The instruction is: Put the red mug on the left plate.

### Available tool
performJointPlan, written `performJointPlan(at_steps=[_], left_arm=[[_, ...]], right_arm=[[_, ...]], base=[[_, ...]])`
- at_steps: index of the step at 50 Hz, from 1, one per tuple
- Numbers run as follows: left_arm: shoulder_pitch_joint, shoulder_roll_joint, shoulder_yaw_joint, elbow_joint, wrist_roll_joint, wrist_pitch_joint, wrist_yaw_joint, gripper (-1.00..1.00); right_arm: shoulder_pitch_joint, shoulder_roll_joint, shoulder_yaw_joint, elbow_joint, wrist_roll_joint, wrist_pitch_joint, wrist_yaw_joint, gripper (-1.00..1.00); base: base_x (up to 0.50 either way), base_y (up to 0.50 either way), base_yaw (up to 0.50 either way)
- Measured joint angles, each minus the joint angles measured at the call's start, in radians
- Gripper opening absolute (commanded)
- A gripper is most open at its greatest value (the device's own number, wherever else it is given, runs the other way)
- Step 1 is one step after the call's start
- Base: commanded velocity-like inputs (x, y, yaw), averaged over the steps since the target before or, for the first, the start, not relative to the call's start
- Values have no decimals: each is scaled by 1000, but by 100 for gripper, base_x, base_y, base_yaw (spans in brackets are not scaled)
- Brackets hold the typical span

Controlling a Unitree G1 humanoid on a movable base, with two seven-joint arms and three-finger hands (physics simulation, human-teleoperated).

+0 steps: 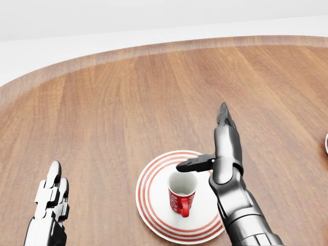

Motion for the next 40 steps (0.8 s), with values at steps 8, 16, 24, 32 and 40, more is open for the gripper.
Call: performJointPlan(at_steps=[8, 16, 24, 32, 40], left_arm=[[2, 1, -2, -1, 0, 0, 2, 100], [5, 2, 0, -3, -5, 0, 1, 100], [8, 1, 5, -5, -11, 0, -6, 100], [10, -1, 8, -6, -14, 0, -9, 100], [12, -1, 9, -7, -14, 0, -11, 100]], right_arm=[[239, 3, 4, -332, 73, 0, -62, 100], [408, 18, 21, -575, 89, 0, -98, 100], [511, 28, 26, -721, 94, 0, -117, 100], [586, 37, 31, -824, 93, 0, -131, 100], [656, 45, 34, -913, 92, 0, -141, 100]], base=[[0, 0, 0], [0, 0, 0], [0, 0, 0], [0, 0, 0], [0, 0, 0]])
